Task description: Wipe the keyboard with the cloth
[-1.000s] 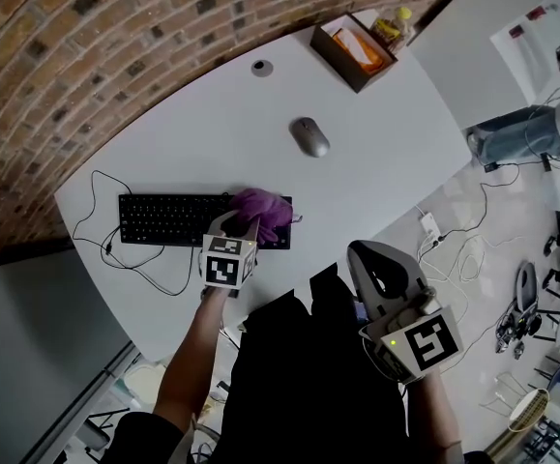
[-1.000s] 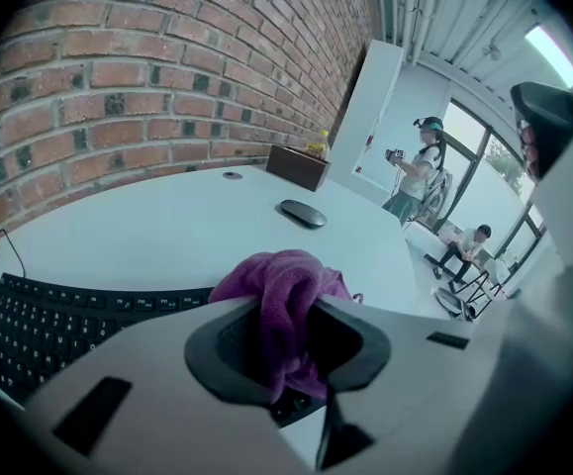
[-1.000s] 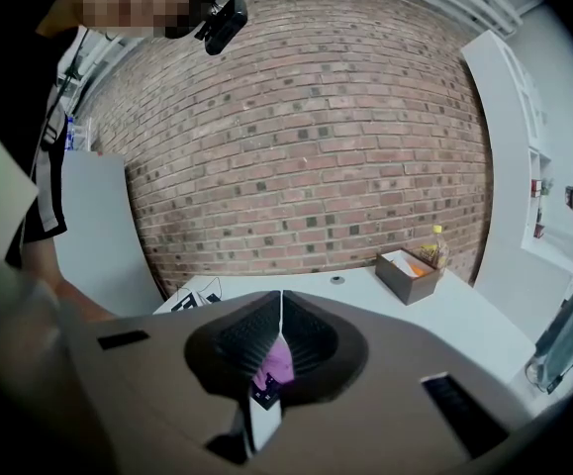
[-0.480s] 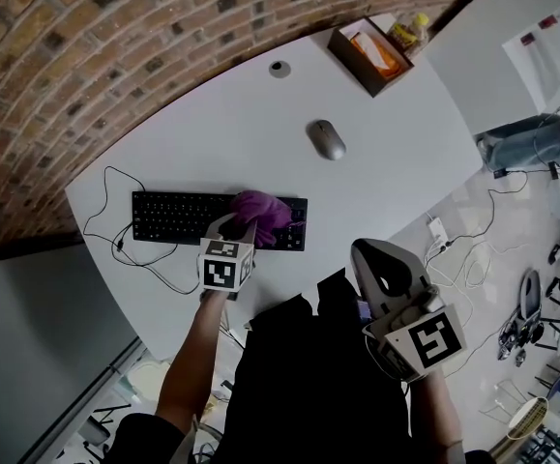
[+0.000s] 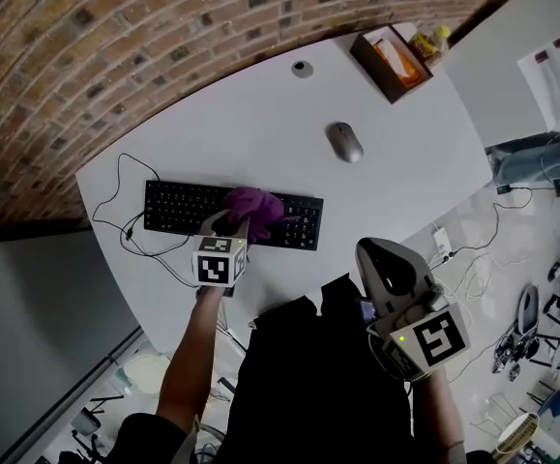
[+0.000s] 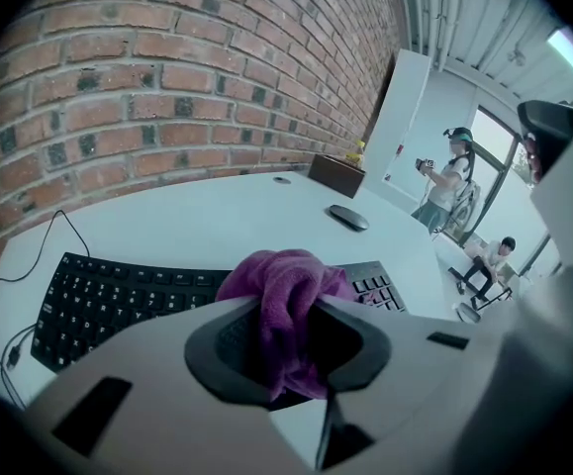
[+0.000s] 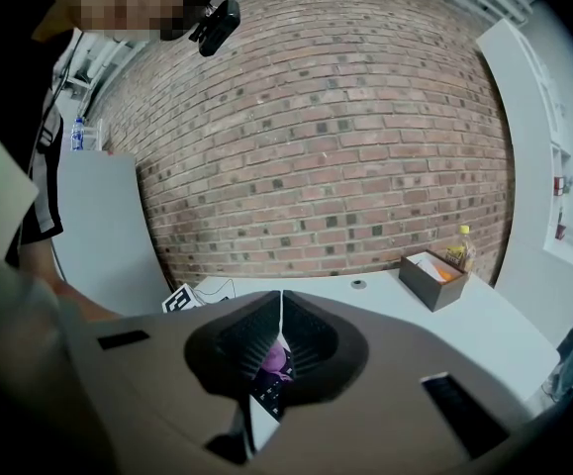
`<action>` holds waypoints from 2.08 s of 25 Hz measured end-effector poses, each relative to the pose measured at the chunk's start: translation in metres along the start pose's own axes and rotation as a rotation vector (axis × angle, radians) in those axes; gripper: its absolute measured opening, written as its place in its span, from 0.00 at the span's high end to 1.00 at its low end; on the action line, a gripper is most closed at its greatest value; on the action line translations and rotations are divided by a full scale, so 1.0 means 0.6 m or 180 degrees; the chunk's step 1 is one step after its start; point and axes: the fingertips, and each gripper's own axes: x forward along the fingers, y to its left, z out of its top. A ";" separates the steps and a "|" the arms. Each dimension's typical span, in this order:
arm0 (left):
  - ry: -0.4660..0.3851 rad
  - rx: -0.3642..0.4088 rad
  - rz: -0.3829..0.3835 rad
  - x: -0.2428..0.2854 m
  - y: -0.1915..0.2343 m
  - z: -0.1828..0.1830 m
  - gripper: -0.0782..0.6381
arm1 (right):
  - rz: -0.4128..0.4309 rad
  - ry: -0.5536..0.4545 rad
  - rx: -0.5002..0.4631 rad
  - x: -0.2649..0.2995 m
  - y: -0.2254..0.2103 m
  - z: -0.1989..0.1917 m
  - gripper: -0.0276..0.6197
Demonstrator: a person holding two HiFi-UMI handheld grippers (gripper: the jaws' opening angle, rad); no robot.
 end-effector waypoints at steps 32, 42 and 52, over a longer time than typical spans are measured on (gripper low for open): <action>-0.0232 -0.0494 0.0553 -0.062 0.197 -0.001 0.75 | 0.0202 0.0199 -0.0235 0.073 0.057 0.007 0.93; -0.0329 -0.0784 0.0814 -0.081 0.273 0.000 0.75 | 0.0235 0.0207 -0.0260 0.079 0.061 0.009 0.93; -0.0325 -0.0908 0.1132 -0.112 0.351 -0.009 0.75 | 0.0230 0.0219 -0.0254 0.082 0.060 0.007 0.93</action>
